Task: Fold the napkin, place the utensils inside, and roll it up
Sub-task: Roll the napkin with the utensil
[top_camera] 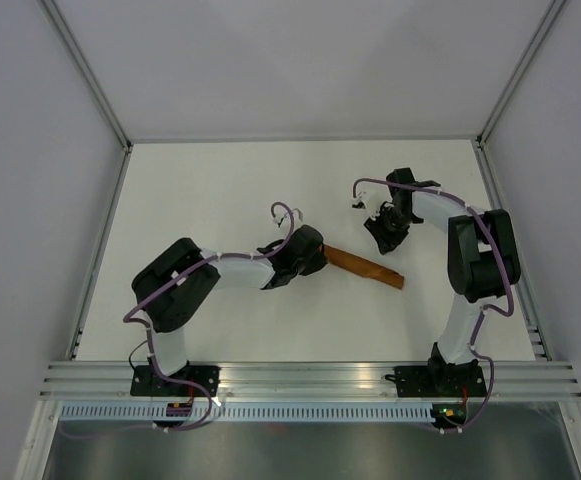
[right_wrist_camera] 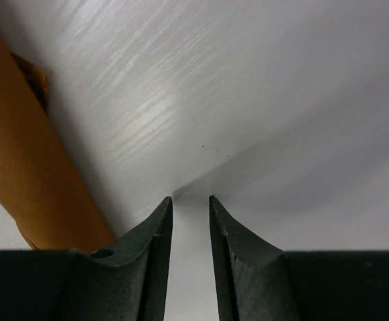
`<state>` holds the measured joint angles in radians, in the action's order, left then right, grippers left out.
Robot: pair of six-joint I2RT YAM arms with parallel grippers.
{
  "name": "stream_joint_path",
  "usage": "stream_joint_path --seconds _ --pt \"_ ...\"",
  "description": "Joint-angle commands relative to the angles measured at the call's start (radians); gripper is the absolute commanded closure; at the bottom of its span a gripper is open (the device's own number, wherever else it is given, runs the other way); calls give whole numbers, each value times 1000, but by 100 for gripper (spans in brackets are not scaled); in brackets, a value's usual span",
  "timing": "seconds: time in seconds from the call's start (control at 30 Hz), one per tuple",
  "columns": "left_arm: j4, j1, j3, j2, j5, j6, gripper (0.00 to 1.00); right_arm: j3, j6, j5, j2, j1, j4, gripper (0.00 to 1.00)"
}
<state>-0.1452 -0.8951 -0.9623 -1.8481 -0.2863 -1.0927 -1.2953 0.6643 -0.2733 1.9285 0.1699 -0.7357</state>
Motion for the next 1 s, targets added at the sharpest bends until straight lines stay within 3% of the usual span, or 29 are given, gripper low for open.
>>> stream_joint_path --seconds 0.0,0.43,0.97 --pt "33 28 -100 -34 47 73 89 76 18 49 -35 2 -47 66" --pt "111 78 -315 -187 128 117 88 221 37 -30 -144 0 -70 68" --pt "180 113 -528 -313 225 181 88 252 34 -153 -177 8 -105 69"
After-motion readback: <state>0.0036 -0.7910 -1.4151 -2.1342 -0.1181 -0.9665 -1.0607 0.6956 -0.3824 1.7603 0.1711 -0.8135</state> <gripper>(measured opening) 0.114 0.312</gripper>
